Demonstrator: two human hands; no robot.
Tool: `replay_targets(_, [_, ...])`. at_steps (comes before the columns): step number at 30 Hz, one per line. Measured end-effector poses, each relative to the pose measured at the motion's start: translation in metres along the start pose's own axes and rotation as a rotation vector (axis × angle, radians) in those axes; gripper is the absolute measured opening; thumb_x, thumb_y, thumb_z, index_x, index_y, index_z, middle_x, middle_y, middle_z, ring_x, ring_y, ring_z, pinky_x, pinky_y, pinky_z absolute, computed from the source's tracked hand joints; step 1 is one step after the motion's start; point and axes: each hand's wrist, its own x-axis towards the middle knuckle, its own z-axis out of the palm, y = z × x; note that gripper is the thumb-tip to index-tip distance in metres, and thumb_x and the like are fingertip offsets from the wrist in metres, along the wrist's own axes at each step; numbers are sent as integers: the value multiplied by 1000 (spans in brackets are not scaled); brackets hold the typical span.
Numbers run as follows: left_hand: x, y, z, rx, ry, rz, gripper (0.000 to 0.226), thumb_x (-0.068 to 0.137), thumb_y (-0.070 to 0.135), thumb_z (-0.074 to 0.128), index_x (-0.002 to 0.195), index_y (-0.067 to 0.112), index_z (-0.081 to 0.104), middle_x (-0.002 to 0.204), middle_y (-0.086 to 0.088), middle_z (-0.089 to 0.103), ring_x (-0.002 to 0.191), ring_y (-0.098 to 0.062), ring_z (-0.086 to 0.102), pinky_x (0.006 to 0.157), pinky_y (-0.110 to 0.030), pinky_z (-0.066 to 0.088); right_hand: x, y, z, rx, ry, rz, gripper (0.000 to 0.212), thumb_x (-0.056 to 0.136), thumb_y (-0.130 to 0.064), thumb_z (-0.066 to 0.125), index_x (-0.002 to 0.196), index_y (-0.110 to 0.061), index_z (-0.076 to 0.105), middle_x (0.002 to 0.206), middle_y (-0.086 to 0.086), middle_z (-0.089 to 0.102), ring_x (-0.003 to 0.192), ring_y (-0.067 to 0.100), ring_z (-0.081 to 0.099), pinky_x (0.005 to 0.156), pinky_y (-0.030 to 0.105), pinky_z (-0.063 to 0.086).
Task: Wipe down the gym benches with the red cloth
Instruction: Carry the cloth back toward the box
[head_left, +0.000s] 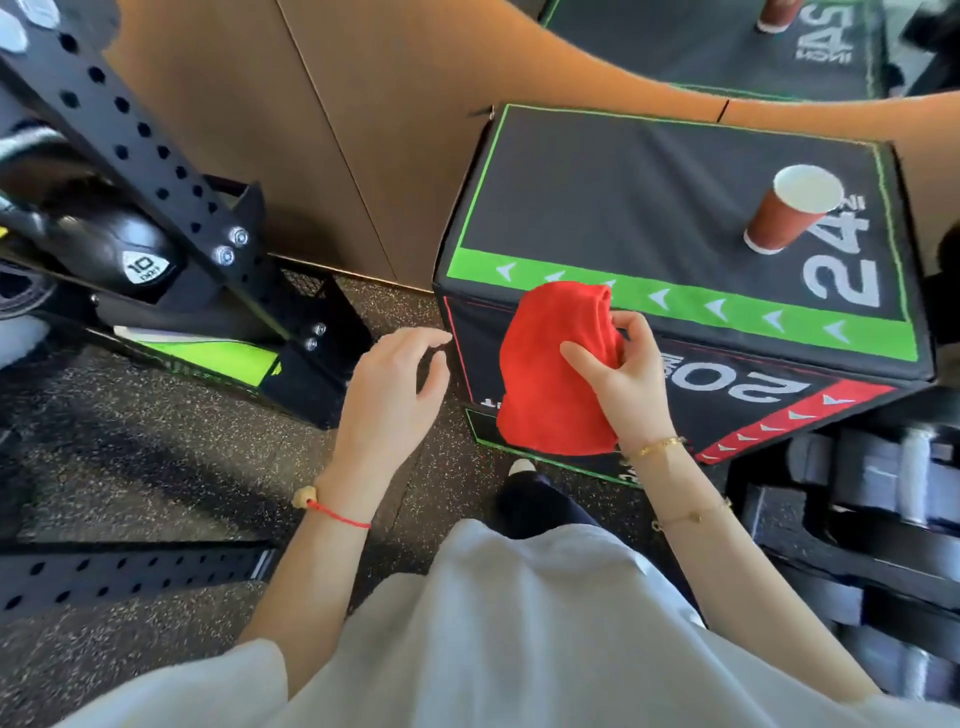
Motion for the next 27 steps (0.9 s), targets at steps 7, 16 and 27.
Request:
replay_targets(7, [107,13,26,-38,-38,26,26,97,14,53,119,12,66,119,-1,68,113,-18,61,102,-39,48,111,-15,7,-9,28,-31,35,79,-15,77,103,-16,52,86,-7,61,77,7,57,72,18,47])
replay_targets(16, [195,25,62,-74,-65,49,25,96,12,54,118,11,66,115,0,68,110,-18,62,97,-41,50,216,-17,18,-115,25,-12,35,78,-21,76,101,-21,50,88,-11,61,90,16,61,86,38,49])
replay_targets(27, [232,18,96,-45,-135,192,23,93,9,55,112,12,67,110,-1,69,105,-22,61,95,-38,47,226,17,-8,-640,189,48,42,80,-30,66,113,-20,42,96,-3,66,90,34,61,67,32,34])
